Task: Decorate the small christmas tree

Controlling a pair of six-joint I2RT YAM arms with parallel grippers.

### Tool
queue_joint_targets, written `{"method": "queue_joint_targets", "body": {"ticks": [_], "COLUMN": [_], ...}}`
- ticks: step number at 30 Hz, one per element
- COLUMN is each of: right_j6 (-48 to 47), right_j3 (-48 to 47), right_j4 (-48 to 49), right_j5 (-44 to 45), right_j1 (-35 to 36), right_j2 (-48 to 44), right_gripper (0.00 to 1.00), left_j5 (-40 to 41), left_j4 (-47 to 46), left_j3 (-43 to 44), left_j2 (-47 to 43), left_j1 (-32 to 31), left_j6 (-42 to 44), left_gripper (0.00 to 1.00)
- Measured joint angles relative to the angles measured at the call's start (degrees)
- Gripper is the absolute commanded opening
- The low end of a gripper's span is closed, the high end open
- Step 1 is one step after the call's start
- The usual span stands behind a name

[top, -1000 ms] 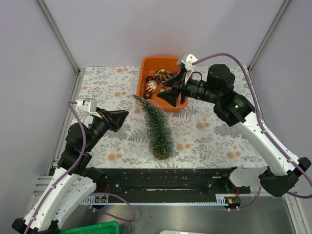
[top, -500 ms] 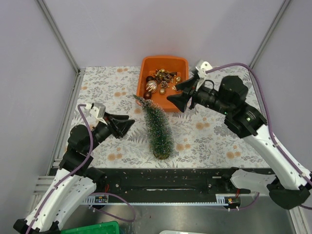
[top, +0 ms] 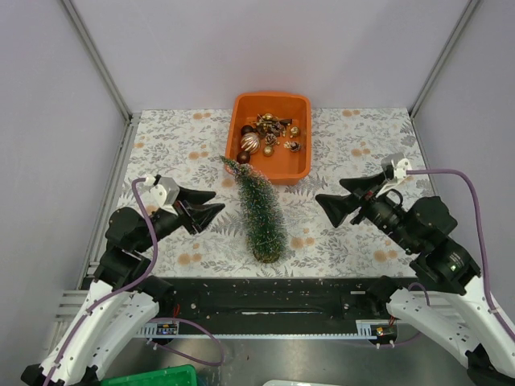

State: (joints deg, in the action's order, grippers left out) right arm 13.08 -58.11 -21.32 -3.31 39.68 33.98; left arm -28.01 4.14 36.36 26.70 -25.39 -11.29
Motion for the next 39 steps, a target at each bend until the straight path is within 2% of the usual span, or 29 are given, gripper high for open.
{"method": "queue_joint_targets", "body": {"ticks": [4, 8, 15, 20, 27, 39], "right_j6": [4.02, 7.54, 13.0, 16.46, 19.87, 20.46], "right_j3": [4.11, 4.44, 4.2, 4.66, 9.4, 8.66], "right_j4": [-3.04, -5.7, -9.46, -12.07, -11.02, -3.69], "right_j5": [6.03, 12.04, 21.31, 24.74, 24.15, 16.94], "right_j1": [0.0, 0.0, 0.0, -0.26, -5.7, -8.94], "right_j2": [-0.5, 3.43, 15.78, 27.21, 34.8, 49.35], "right_gripper": [0.94, 0.93, 0.91, 0.82, 0.68, 0.59], "left_j5": [-0.83, -1.36, -1.38, -1.4, -1.38, -1.36], "left_j4": [0.11, 0.26, 2.38, 2.93, 3.06, 3.56], "left_j3": [0.37, 0.68, 0.7, 0.79, 1.11, 1.14], "left_j2": [0.0, 0.0, 0.0, 0.02, 0.04, 0.02], "left_j1": [0.55, 0.98, 1.57, 1.84, 2.01, 2.27], "left_j6": [0.94, 2.23, 4.0, 4.26, 4.26, 4.42], "left_gripper": [0.47, 0.46, 0.46, 0.46, 0.46, 0.46]}}
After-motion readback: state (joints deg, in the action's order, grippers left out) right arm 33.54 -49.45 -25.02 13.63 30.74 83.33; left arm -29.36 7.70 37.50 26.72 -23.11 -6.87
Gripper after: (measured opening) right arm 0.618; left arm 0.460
